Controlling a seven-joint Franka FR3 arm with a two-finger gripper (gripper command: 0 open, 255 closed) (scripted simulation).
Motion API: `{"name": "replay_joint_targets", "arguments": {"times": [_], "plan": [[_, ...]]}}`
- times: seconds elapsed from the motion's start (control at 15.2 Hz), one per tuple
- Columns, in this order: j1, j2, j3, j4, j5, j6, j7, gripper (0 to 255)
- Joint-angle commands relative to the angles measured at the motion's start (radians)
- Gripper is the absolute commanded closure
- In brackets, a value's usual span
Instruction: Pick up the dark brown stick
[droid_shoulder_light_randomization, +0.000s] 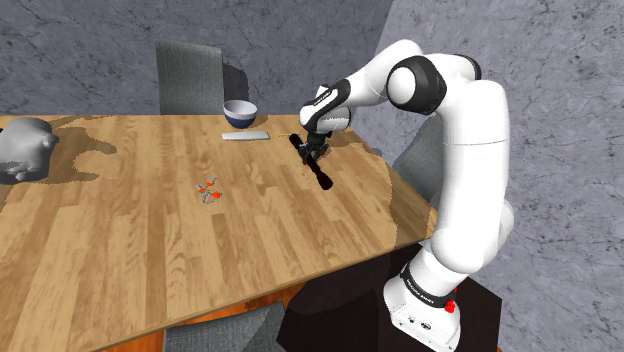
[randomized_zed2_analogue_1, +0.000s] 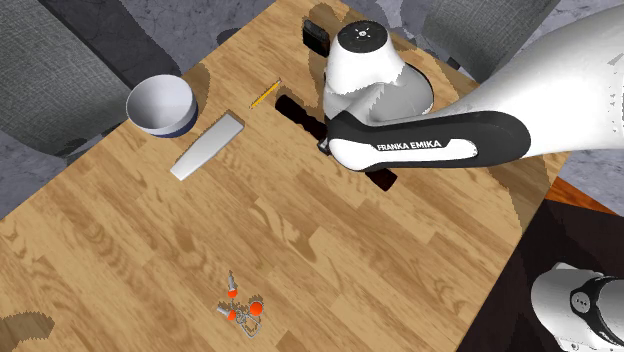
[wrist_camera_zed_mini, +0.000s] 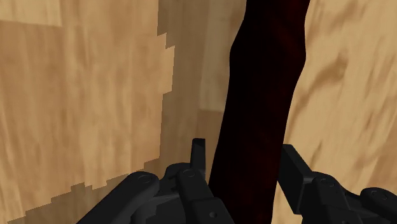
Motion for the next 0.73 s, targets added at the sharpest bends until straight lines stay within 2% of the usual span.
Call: {"name": "replay_joint_targets", "arguments": {"times": [0.0, 0.66], "plan": [[0.0, 0.003, 0.0, 0.0, 0.0, 0.002, 0.0, 255], [0.011, -0.067, -0.016, 0.003, -0.022, -0.07, 0.014, 255]]}}
